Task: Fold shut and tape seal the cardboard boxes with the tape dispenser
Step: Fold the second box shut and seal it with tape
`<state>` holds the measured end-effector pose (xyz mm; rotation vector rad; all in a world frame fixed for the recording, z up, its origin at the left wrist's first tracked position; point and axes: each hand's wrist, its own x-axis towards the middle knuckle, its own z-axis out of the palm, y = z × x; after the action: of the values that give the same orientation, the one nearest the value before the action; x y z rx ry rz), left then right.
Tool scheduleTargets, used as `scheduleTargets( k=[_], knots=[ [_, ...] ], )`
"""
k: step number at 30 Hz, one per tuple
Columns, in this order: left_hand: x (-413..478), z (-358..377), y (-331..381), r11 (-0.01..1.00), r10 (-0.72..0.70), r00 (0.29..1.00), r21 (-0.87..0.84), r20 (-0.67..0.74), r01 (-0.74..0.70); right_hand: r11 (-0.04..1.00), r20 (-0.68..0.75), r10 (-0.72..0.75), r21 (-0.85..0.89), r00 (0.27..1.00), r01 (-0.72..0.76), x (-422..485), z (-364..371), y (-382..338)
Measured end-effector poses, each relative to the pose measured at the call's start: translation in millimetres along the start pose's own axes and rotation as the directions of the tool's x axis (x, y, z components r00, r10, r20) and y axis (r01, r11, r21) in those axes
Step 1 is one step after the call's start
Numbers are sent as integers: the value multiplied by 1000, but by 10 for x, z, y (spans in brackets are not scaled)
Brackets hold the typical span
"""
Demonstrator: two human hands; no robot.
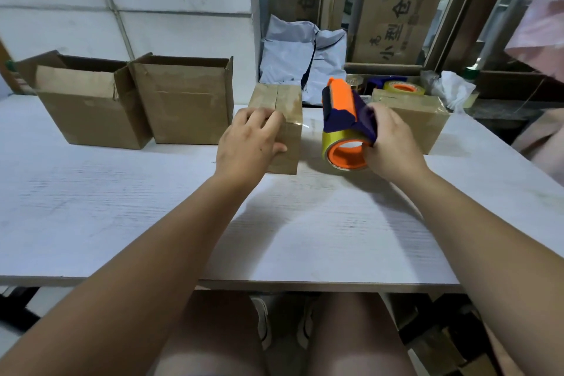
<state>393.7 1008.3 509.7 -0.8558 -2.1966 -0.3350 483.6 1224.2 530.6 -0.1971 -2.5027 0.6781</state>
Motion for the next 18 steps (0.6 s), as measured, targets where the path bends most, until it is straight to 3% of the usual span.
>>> scheduleTargets(
  k=[4,8,13,15,18],
  knots=[
    [2,-14,15,1000,-27,999,-2,26,27,955,18,212,208,977,-211,-7,-94,-14],
    [23,-53,33,998,-65,995,-2,74,66,946,21,228,232,973,-227,-54,-87,1],
    [59,-64,56,993,-117,982,-7,149,120,989,59,94,-119,994,-86,-77,-147,63],
    [70,-55,67,991,-135,975,1,176,137,949,73,78,-310,994,-52,-71,-180,74],
    [102,-62,71,989,-146,969,18,202,145,898,87,85,-438,993,-38,-69,-199,44]
  ],
)
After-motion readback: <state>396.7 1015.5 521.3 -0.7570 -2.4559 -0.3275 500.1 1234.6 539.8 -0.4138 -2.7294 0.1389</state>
